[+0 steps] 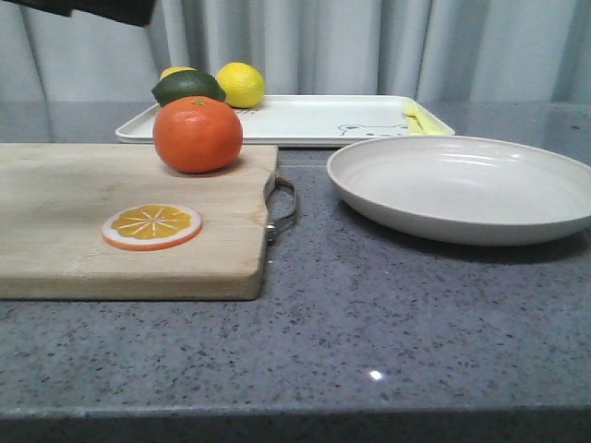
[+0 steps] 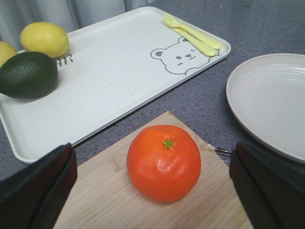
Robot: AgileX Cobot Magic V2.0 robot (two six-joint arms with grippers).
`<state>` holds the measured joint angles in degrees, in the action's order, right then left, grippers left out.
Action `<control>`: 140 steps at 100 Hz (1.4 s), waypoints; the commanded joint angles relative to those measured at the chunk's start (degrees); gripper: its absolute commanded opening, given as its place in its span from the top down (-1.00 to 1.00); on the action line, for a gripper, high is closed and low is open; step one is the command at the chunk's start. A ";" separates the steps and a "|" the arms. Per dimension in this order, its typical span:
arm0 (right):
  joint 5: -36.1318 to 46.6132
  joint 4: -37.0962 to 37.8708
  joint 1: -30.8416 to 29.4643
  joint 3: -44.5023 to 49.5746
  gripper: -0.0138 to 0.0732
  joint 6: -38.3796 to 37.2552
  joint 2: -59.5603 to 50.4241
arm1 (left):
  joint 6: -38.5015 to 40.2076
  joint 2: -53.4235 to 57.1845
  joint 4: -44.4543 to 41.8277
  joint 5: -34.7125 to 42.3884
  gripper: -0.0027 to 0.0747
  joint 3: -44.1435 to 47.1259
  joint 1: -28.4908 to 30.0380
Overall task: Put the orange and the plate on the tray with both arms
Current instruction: 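Lower the left gripper onto the large orange and close it, then lift the orange with the left gripper and carry it over the white plate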
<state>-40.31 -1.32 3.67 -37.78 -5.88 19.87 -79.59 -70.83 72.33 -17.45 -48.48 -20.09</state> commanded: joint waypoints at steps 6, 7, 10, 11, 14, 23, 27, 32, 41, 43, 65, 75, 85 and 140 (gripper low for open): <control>4.18 -0.06 0.19 -1.96 -0.59 0.52 1.04 | -0.55 -5.32 2.30 3.36 -0.69 -5.97 -3.29; 4.18 -0.06 0.19 -1.96 -0.59 0.52 1.04 | -0.55 -5.92 2.30 3.36 -0.69 -6.39 -3.42; 4.18 -0.06 0.19 -1.96 -0.59 0.52 1.04 | -0.55 -7.09 2.52 3.36 -0.69 -7.16 -4.10; 4.18 -0.06 0.19 -1.96 -0.59 0.52 1.04 | -0.55 -7.62 2.63 3.36 -0.69 -7.35 -4.23; 4.18 -0.06 0.19 -1.96 -0.59 0.52 1.04 | -0.55 -8.60 2.63 3.36 -0.69 -8.21 -4.68; 4.18 -0.06 0.19 -1.96 -0.59 0.52 1.04 | -0.55 -11.23 2.73 3.86 -0.69 -10.05 -5.67; 4.18 -0.06 0.19 -1.96 -0.59 0.52 1.04 | -0.55 -12.03 2.73 4.48 -0.69 -10.50 -5.79; 4.00 -0.06 0.19 -1.96 -0.59 0.52 1.04 | -0.55 -13.09 2.84 5.36 -0.69 -10.89 -5.83; 3.73 -0.06 0.19 -1.91 -0.58 0.52 1.04 | -0.55 -14.21 2.94 6.07 -0.69 -11.03 -5.83; 3.74 -0.06 0.19 -1.92 -0.58 0.52 1.04 | -0.55 -14.39 2.94 6.07 -0.69 -11.03 -5.83; 3.79 -0.06 0.19 -1.92 -0.58 0.52 1.04 | -0.55 -17.98 3.88 6.07 -0.69 -11.03 -5.83; 3.79 -0.06 0.19 -1.92 -0.58 0.52 1.04 | -0.55 -19.08 3.88 6.07 -0.69 -11.03 -5.83; 3.79 -0.06 0.19 -1.92 -0.58 0.52 1.04 | -0.44 -20.10 4.11 6.07 -0.69 -11.03 -5.83; 3.79 -0.06 0.19 -1.92 -0.58 0.52 1.04 | 0.07 -20.60 5.83 1.03 0.50 -11.98 -5.83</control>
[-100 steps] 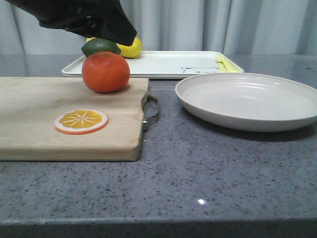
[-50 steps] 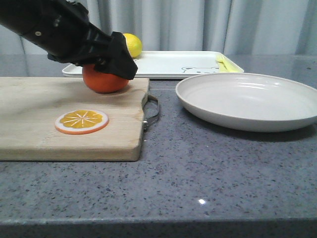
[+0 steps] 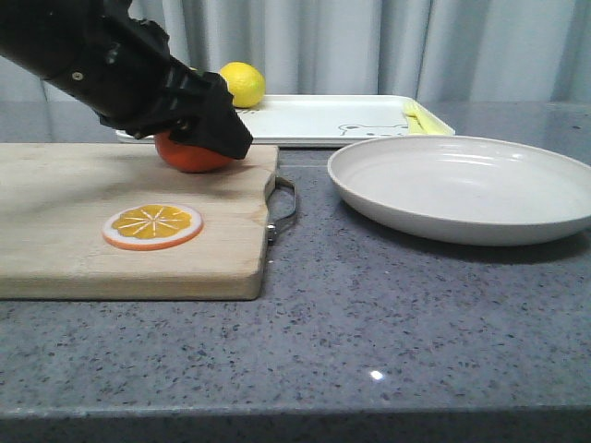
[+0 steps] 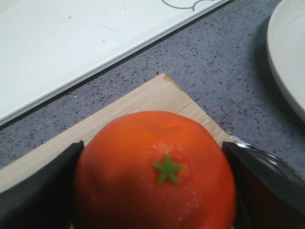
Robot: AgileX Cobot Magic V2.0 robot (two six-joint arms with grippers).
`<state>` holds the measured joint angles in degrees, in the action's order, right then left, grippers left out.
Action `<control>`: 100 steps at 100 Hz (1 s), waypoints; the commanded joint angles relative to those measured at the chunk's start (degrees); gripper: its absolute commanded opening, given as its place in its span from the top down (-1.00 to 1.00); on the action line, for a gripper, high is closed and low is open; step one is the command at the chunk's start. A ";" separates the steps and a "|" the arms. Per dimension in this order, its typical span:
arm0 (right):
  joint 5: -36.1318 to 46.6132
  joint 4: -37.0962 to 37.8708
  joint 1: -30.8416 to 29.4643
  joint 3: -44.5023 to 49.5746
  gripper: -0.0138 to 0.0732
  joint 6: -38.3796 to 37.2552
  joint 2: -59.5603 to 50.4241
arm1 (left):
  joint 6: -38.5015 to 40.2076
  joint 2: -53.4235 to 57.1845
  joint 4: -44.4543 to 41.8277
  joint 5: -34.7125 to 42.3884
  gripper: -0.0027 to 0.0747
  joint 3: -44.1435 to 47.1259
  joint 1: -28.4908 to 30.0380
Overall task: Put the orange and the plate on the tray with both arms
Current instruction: 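Lift the orange with the left gripper and carry it over the white plate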
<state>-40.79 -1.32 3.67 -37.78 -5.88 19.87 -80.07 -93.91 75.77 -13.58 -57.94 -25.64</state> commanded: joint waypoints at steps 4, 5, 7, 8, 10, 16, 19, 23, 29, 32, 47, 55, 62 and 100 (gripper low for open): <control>4.27 -0.06 0.19 -1.92 -0.58 0.52 1.04 | 0.55 2.78 2.99 -3.90 0.50 -2.92 -0.38; 4.27 -0.06 0.19 -1.92 -0.58 0.52 1.04 | 0.55 2.79 3.01 -4.07 0.50 -3.18 -0.38; 4.27 -0.06 0.19 -1.92 -0.58 0.52 1.04 | 0.55 3.00 3.31 -4.69 0.50 -3.50 -0.38; 4.27 -0.06 0.19 -1.92 -0.58 0.52 1.04 | 0.55 2.93 3.43 -4.94 0.50 -3.60 -0.38; 4.27 -0.06 0.19 -1.92 -0.58 0.52 1.04 | 0.55 3.18 3.43 -5.51 0.50 -4.03 -0.38; 4.27 -0.06 0.19 -1.92 -0.58 0.52 1.04 | 0.55 3.43 3.43 -7.14 0.50 -5.36 -0.82; 4.27 -0.06 0.19 -1.92 -0.58 0.52 1.04 | 0.55 3.43 3.43 -7.54 0.50 -6.09 -1.27; 4.27 -0.06 0.19 -1.92 -0.58 0.52 1.04 | 0.55 3.43 3.43 -8.09 0.50 -7.26 -2.18; 4.27 -0.06 0.19 -1.92 -0.58 0.52 1.04 | 0.55 3.32 3.43 -8.12 0.50 -8.69 -4.18; 4.27 -0.06 0.19 -1.92 -0.58 0.52 1.04 | 0.43 3.08 3.43 -8.01 0.50 -9.46 -5.18; 4.32 -0.06 0.19 -1.92 -0.58 0.52 1.04 | 0.06 0.27 3.32 -6.36 0.49 -13.92 -10.52; 4.32 -0.06 0.19 -1.92 -0.58 0.52 1.04 | 0.06 -1.98 3.19 -5.20 0.49 -16.23 -12.84; 4.32 -0.06 0.19 -1.92 -0.58 0.52 1.04 | 0.06 -4.24 3.19 -5.20 0.49 -18.36 -14.17; 4.32 -0.06 0.19 -1.92 -0.58 0.52 1.04 | 0.06 -12.88 3.07 -5.61 0.49 -23.27 -17.71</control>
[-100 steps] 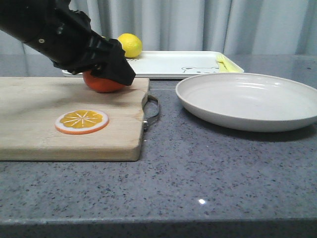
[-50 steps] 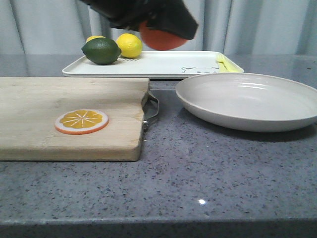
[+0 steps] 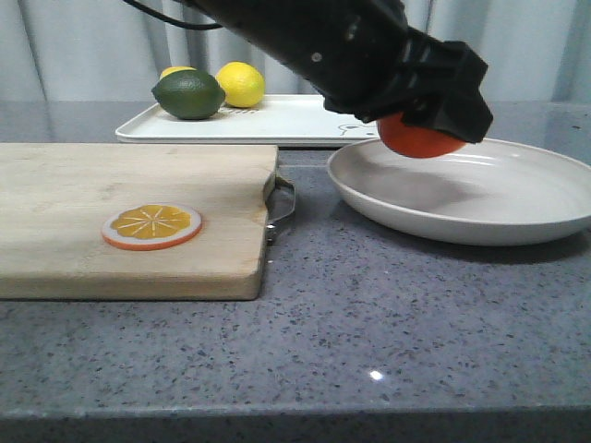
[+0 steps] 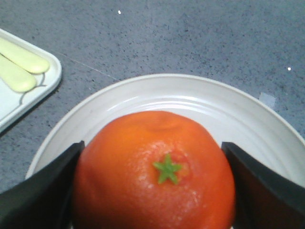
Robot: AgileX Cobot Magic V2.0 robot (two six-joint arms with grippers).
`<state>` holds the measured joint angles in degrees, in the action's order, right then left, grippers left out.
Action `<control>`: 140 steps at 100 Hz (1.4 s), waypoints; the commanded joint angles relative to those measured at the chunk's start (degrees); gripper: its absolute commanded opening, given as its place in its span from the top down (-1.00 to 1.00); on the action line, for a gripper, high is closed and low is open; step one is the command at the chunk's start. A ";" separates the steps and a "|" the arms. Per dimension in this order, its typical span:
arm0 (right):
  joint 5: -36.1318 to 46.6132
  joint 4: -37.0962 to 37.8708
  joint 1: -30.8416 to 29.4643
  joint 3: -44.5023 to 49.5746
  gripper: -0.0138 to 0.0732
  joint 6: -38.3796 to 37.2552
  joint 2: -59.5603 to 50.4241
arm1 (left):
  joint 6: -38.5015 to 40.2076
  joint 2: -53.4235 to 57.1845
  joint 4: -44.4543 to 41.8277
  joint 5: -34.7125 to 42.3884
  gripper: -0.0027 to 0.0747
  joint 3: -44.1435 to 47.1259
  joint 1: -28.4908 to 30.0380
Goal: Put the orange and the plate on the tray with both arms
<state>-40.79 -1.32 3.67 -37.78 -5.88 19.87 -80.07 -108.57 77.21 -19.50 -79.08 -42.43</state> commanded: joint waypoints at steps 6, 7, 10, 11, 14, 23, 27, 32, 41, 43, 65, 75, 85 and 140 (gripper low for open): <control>4.32 -0.06 0.19 -1.92 -0.58 0.52 1.04 | 0.06 0.90 1.63 0.17 0.49 -2.12 -0.90; 4.32 -0.06 0.19 -1.92 -0.58 0.52 1.04 | 0.06 0.76 1.63 0.17 0.49 -2.12 -0.95; 4.32 -0.06 0.19 -1.92 -0.58 0.52 1.04 | 0.06 0.51 1.63 -0.15 0.49 -2.12 -0.95; 4.32 -0.06 0.19 -1.92 -0.58 0.52 1.04 | 0.06 0.34 1.52 -0.15 0.49 -2.12 -0.95; 4.32 -0.06 0.19 -1.92 -0.58 0.52 1.04 | 0.06 0.05 1.36 -0.32 0.49 -2.12 -0.95; 4.32 -0.06 0.19 -1.92 -0.58 0.52 1.04 | 0.06 -0.41 1.26 -1.05 0.49 -2.12 -0.95; 4.32 -0.06 0.19 -1.92 -0.58 0.52 1.04 | 0.06 -0.54 0.94 -1.33 0.49 -2.12 -0.95; 4.32 -0.06 0.19 -1.92 -0.58 0.52 1.04 | 0.06 -0.54 0.23 -1.62 0.49 -2.12 -0.95; 4.32 -0.06 0.19 -1.92 -0.58 0.52 1.04 | 0.06 -0.54 -0.29 -2.04 0.40 -2.12 -0.95; 4.32 -0.06 0.19 -1.92 -0.58 0.52 1.04 | 0.06 -0.54 -0.29 -2.18 0.36 -2.12 -0.95; 4.32 -0.06 0.19 -1.92 -0.58 0.52 1.04 | -0.36 -0.54 -0.43 -2.32 -0.48 -2.12 -0.95; 4.32 -0.06 0.19 -1.92 -0.58 0.52 1.04 | -1.68 -0.54 -0.43 -2.32 -0.73 -2.12 -0.95; 4.32 -0.06 0.19 -1.92 -0.58 0.52 1.04 | -1.98 -0.54 -0.43 -1.95 -0.73 -2.80 -0.95; 3.47 -0.06 0.19 -1.92 -0.58 0.52 1.04 | -1.86 12.20 -0.67 9.17 -0.73 -2.06 -0.54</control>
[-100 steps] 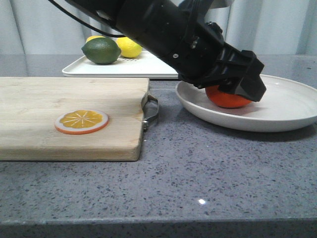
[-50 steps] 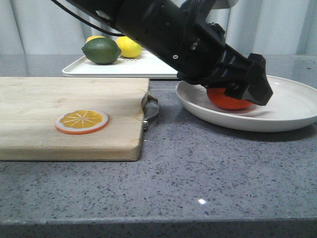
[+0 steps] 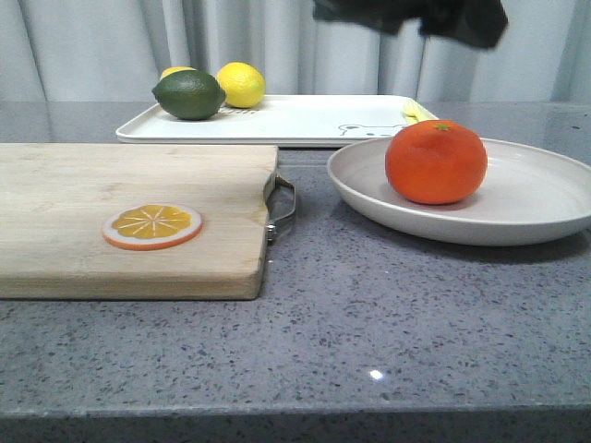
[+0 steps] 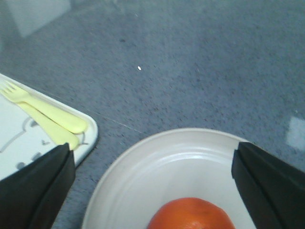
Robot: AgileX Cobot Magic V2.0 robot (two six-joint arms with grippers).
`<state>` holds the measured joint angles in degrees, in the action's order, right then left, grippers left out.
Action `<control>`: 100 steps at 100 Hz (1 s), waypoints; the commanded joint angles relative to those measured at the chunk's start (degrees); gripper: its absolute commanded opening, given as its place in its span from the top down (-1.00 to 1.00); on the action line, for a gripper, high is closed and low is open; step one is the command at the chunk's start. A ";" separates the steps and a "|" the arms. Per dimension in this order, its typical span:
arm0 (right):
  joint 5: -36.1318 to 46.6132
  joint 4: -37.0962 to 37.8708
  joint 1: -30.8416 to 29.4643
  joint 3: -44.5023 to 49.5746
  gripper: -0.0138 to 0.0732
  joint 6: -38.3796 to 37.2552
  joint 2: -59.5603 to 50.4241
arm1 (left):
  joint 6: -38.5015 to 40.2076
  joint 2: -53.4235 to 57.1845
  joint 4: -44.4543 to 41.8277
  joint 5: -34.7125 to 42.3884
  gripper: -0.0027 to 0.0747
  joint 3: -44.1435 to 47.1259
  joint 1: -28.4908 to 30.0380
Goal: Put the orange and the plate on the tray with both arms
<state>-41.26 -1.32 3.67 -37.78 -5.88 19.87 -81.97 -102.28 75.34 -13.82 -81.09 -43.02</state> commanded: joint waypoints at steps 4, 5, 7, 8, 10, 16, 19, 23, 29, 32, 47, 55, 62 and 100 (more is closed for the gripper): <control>3.94 -0.06 0.19 -1.92 -0.58 0.52 1.04 | -0.08 7.44 1.05 4.70 -0.73 0.87 0.05; 3.94 -0.06 0.19 -1.92 -0.58 0.52 1.04 | -0.09 7.73 0.89 4.86 -0.73 1.27 0.05; 3.88 -0.06 0.19 -1.92 -0.58 0.52 1.04 | -0.09 8.55 0.61 5.40 -0.73 1.92 0.05; 3.88 -0.06 0.19 -1.92 -0.58 0.52 1.04 | -0.09 9.12 0.51 5.56 -0.73 2.15 0.05; 3.88 -0.06 0.19 -1.92 -0.58 0.52 1.04 | -0.09 9.99 0.07 5.99 -0.73 2.87 0.05; 3.88 -0.06 0.19 -1.92 -0.58 0.52 1.04 | -0.09 12.37 -0.88 8.03 -0.73 5.38 0.05; 3.88 -0.06 0.19 -1.92 -0.58 0.52 1.04 | -0.09 13.58 -1.25 8.96 -0.73 6.60 0.05; 3.88 -0.06 0.19 -1.92 -0.58 0.52 1.04 | -0.09 15.49 -1.55 10.42 -0.73 8.60 0.05; 3.88 -0.06 0.19 -1.92 -0.58 0.52 1.04 | -0.09 18.36 -1.70 12.43 -0.73 11.47 0.05; 3.88 -0.06 0.19 -1.92 -0.58 0.52 1.04 | -0.09 19.69 -1.83 13.82 -0.73 12.95 0.05; 3.88 -0.06 0.19 -1.92 -0.58 0.52 1.04 | -0.17 26.73 -2.17 15.10 -0.73 21.24 1.96; 3.88 -0.06 0.19 -1.92 -0.58 0.52 1.04 | -0.17 30.94 -2.17 15.33 -0.73 25.48 4.09; 3.58 -0.06 0.19 -1.92 -0.58 0.52 1.04 | -0.17 34.66 -1.62 15.94 -0.73 29.36 6.37; 1.86 -0.06 0.19 -1.92 -0.58 0.52 1.04 | -0.17 54.36 2.38 16.95 -0.73 48.02 14.59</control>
<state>-42.97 -1.36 3.67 -37.78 -5.88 19.87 -82.09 -52.05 76.68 1.30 -35.11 -29.03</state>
